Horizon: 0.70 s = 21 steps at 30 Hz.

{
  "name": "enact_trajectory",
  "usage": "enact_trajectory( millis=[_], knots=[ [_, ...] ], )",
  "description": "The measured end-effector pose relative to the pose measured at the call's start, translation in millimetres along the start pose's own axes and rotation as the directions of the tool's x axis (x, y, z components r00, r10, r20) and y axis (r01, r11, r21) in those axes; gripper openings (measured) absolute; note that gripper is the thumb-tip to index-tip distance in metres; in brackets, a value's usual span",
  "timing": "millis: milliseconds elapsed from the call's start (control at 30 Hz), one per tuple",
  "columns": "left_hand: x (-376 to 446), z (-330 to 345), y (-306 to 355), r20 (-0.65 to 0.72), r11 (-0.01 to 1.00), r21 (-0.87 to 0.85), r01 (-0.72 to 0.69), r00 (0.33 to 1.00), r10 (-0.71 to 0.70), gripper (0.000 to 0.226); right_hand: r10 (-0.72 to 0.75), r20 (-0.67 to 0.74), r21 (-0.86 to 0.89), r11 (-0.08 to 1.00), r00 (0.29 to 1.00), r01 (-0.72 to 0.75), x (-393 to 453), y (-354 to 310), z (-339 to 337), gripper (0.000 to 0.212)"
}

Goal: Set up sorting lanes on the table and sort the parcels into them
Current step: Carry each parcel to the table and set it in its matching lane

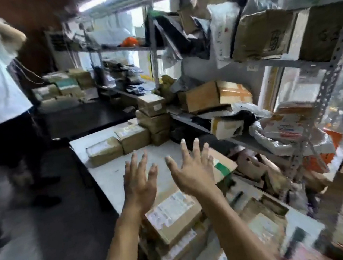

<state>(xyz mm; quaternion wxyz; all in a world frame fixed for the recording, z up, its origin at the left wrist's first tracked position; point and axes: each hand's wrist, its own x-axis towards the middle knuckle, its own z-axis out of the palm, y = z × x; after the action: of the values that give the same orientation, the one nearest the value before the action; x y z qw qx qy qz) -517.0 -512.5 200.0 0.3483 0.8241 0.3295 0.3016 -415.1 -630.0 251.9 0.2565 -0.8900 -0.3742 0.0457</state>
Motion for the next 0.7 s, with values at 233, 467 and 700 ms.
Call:
enact_trajectory(
  millis=[233,467,700],
  knots=[
    [53,-122,-122,-0.134,0.999,0.01,0.043,0.99,-0.042,0.09,-0.005,0.093,-0.012,1.0,0.996,0.006,52,-119,109,0.08],
    [90,-195,-212,-0.143,0.995,-0.012,0.103,0.984,-0.103,0.091,0.005,0.187,-0.029,1.0,0.982,0.0,94,-210,192,0.081],
    [133,-233,-260,-0.151,0.989,-0.025,0.146,0.977,-0.148,0.083,-0.01,0.213,-0.048,0.999,0.977,0.02,143,-265,235,0.08]
  ],
)
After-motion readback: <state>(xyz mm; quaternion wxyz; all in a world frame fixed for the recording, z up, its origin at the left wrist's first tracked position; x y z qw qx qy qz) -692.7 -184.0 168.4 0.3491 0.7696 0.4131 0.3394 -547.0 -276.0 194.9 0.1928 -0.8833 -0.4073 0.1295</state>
